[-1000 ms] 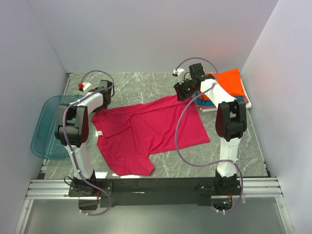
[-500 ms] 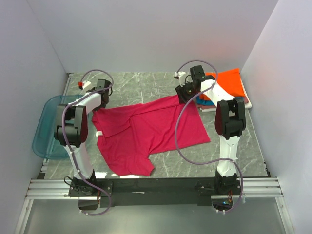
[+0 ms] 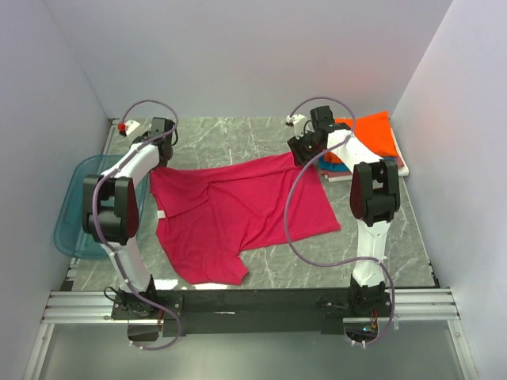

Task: Fold and stack the t-shirts
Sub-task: Fold the tshirt

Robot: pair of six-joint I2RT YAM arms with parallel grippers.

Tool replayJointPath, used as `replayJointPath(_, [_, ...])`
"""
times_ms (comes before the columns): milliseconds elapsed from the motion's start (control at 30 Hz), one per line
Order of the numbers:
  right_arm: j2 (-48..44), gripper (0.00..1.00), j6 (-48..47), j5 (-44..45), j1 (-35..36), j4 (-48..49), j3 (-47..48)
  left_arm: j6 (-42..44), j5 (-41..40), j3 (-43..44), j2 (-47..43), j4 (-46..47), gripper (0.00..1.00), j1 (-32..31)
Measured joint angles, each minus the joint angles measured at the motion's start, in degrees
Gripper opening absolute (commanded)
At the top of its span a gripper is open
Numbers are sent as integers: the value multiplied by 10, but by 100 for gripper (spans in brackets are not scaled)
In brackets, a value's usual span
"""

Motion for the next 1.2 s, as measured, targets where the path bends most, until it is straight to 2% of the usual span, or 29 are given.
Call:
replayJointPath(167, [0, 54, 8, 13, 0, 10, -12, -17, -21, 79, 60, -41, 5, 1])
replayJointPath(267, [0, 54, 10, 16, 0, 13, -14, -12, -23, 97, 73, -43, 18, 4])
replayJointPath(367, [0, 55, 10, 18, 0, 14, -14, -2, -22, 96, 73, -40, 42, 6])
replayJointPath(400, [0, 55, 10, 18, 0, 14, -14, 3, -19, 90, 70, -33, 53, 6])
replayJointPath(500, [0, 55, 10, 17, 0, 14, -14, 21, -8, 54, 56, -25, 67, 8])
replayJointPath(700, [0, 55, 12, 11, 0, 14, -14, 74, 17, -3, -16, -3, 70, 11])
replayJointPath(967, [0, 55, 14, 3, 0, 11, -13, 176, 84, -45, -221, 97, 75, 11])
replayJointPath(1100, [-3, 55, -27, -43, -1, -12, -12, 222, 171, -113, -339, 145, 79, 13])
replayJointPath(1200, [-30, 56, -87, -94, -1, -33, -43, 242, 270, -196, -442, 161, 82, 15])
